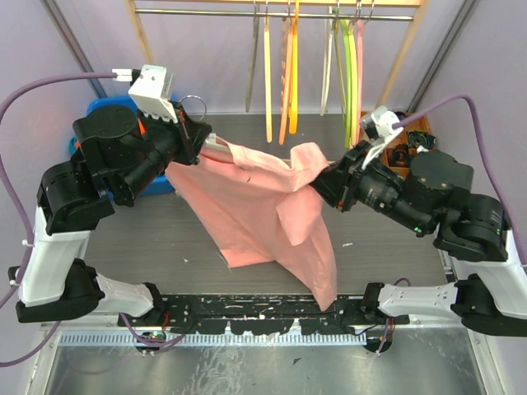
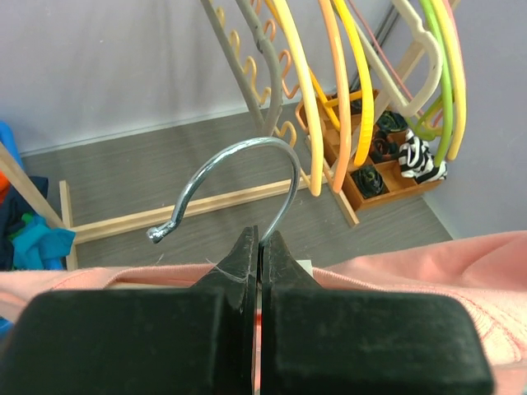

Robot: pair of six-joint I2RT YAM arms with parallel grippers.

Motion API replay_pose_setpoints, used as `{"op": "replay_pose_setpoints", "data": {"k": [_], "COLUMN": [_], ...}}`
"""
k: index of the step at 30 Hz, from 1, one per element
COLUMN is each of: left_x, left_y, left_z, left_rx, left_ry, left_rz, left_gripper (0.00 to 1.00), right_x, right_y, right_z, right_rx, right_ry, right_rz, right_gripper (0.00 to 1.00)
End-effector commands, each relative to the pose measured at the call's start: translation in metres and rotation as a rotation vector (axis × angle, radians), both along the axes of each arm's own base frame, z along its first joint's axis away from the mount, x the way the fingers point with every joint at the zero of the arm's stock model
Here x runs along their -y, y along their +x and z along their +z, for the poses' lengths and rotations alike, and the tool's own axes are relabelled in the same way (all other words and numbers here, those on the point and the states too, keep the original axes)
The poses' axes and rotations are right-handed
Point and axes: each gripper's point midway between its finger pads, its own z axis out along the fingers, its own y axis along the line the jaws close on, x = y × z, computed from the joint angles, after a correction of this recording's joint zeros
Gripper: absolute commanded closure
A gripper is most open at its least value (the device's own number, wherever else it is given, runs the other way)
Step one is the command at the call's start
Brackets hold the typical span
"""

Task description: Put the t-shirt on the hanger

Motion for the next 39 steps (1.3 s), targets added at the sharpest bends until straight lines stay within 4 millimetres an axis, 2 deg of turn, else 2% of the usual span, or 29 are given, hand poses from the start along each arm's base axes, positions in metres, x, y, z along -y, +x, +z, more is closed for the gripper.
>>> {"op": "replay_pose_setpoints", "data": {"k": [1, 3, 6, 10, 13, 15, 21, 27, 34, 39], "left_x": [-0.004, -0.006, -0.007, 0.0, 0.01, 0.015, 0.03, 0.039, 0.042, 0.04], "left_y": [0.0, 0.0, 0.0, 0.003, 0.004, 0.004, 0.002, -0.001, -0.002, -0.004], "left_z": [0.002, 0.004, 0.002, -0.013, -0.027, -0.034, -0.049, -0.061, -0.068, -0.069], "left_rx": [0.003, 0.007, 0.004, -0.033, -0.065, -0.081, -0.115, -0.135, -0.148, -0.151], "left_ry": [0.0, 0.006, 0.028, 0.099, 0.139, 0.156, 0.194, 0.236, 0.248, 0.247], "left_rz": [0.01, 0.017, 0.017, 0.004, -0.021, -0.038, -0.097, -0.135, -0.148, -0.148], "left_gripper": [1.0, 1.0, 1.0, 1.0, 1.0, 1.0, 1.0, 1.0, 1.0, 1.0], "right_x": [-0.001, 0.006, 0.02, 0.038, 0.038, 0.025, -0.013, -0.036, -0.065, -0.072], "right_y": [-0.002, -0.006, -0.014, -0.025, -0.029, -0.035, -0.03, -0.024, -0.019, -0.015], "right_z": [0.022, 0.024, 0.034, 0.042, 0.041, 0.036, 0.019, 0.016, -0.003, -0.007], "right_rx": [0.026, 0.016, 0.014, 0.024, 0.021, 0.007, -0.036, -0.03, -0.06, -0.064], "right_ry": [0.046, 0.058, 0.089, 0.107, 0.1, 0.085, 0.003, -0.022, -0.092, -0.107], "right_rz": [0.014, 0.014, 0.017, 0.028, 0.051, 0.113, 0.182, 0.214, 0.265, 0.267], "right_gripper": [0.65, 0.49, 0.4, 0.35, 0.35, 0.35, 0.38, 0.39, 0.4, 0.54]}}
